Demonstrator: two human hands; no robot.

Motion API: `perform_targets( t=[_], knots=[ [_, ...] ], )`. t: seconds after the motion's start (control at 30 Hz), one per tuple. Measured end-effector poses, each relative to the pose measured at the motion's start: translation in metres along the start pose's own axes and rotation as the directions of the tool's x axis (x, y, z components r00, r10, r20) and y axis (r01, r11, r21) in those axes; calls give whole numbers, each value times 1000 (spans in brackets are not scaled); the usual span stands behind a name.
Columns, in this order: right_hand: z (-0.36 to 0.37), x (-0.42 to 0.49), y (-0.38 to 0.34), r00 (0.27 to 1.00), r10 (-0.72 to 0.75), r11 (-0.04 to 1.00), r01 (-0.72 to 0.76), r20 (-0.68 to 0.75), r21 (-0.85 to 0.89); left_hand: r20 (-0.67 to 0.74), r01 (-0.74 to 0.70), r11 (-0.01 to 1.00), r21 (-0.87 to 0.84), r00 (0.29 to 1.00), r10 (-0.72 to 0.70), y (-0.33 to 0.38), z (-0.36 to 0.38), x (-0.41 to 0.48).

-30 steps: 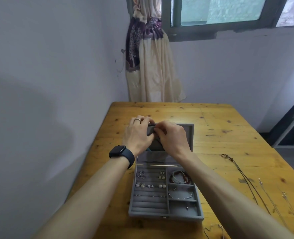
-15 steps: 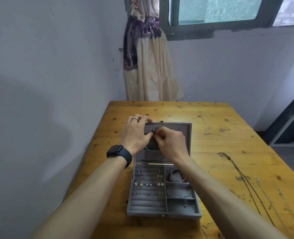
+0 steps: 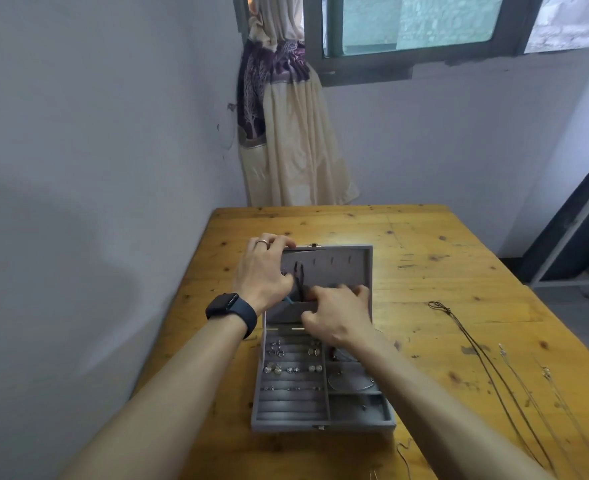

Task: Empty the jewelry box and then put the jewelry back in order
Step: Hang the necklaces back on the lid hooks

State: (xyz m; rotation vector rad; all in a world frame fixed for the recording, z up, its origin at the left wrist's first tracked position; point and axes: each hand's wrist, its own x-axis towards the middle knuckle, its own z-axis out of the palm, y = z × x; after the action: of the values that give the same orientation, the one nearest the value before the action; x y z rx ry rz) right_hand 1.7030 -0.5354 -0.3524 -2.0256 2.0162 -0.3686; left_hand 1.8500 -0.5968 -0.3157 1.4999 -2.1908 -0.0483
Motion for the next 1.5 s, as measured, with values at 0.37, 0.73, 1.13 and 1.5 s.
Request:
perform_targets(
  t=[0.37, 0.73, 1.13, 1.5],
  knots=[
    [-4, -3, 11, 993, -72, 997, 71, -95, -14, 35, -5, 1000, 24, 999, 4, 2, -3, -4],
    [-23, -39, 35, 954, -111, 982, 148, -279, 117, -8, -72, 995, 73, 997, 73, 21, -7, -4],
    [-27, -225, 151, 814, 311, 943, -199, -491, 268, 101, -399, 898, -187, 901, 422, 162, 66, -106],
    [14, -301, 189, 777, 509, 860, -465, -369, 209, 476, -425, 871, -247, 729, 491, 233, 121, -179]
  ],
)
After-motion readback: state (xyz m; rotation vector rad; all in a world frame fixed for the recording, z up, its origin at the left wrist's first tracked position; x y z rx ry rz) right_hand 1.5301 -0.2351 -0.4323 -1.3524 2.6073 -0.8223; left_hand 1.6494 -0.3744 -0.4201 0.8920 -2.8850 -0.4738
